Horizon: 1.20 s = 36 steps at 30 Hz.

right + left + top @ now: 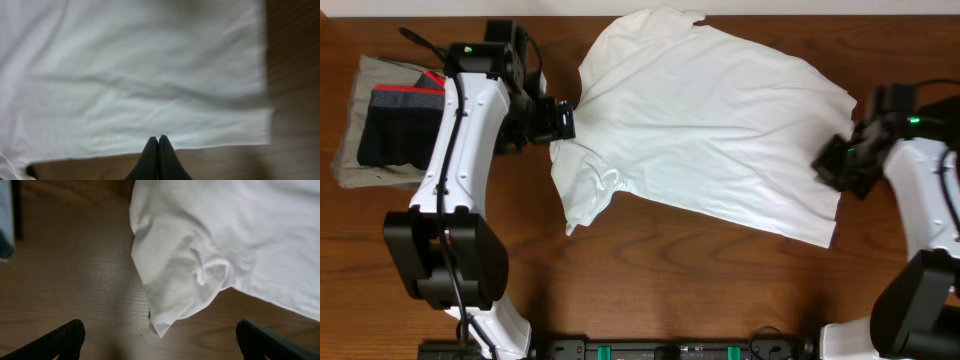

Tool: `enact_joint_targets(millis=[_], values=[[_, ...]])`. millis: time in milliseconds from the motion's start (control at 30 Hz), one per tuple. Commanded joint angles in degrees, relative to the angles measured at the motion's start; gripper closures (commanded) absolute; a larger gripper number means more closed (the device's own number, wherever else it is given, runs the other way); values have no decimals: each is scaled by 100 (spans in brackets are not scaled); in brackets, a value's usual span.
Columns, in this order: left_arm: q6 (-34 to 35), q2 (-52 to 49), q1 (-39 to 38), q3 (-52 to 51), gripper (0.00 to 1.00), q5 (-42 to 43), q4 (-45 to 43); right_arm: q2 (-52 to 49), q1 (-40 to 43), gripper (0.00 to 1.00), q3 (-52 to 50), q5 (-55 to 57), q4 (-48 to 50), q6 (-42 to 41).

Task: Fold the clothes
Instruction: 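Grasp the T-shirt's right hem and pull it right to smooth it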

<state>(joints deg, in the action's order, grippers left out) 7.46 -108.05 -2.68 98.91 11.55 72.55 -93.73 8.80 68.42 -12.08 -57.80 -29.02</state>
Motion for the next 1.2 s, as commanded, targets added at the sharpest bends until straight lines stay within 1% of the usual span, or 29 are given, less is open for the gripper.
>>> enact_joint_targets(millis=[0, 100, 300, 433, 567, 767, 1000, 1167], values=[[-9, -31, 24, -114, 2, -68, -79, -35, -304, 99, -479, -125, 188, 11], [-11, -31, 24, -116, 2, -68, -125, -35, -407, 99, -914, -98, 511, -192], [-11, -31, 24, -116, 2, -70, -232, -35, -385, 99, -1639, 826, 876, -820], [-11, -31, 24, -116, 2, -70, -245, -35, -282, 99, -1899, 1045, 962, -981], [-11, -31, 26, -116, 2, -70, -243, -35, -116, 99, -1996, 1141, 960, -999], [-11, -31, 24, -116, 2, -70, -245, -35, 313, 99, -2144, 1635, 1088, -1016], [-13, -31, 24, -116, 2, -70, -245, -37, 791, 99, -2291, 1639, 1379, -1012], [-13, -31, 26, -116, 2, -70, -245, -37, 1032, 99, -2291, 1687, 1375, -992]])
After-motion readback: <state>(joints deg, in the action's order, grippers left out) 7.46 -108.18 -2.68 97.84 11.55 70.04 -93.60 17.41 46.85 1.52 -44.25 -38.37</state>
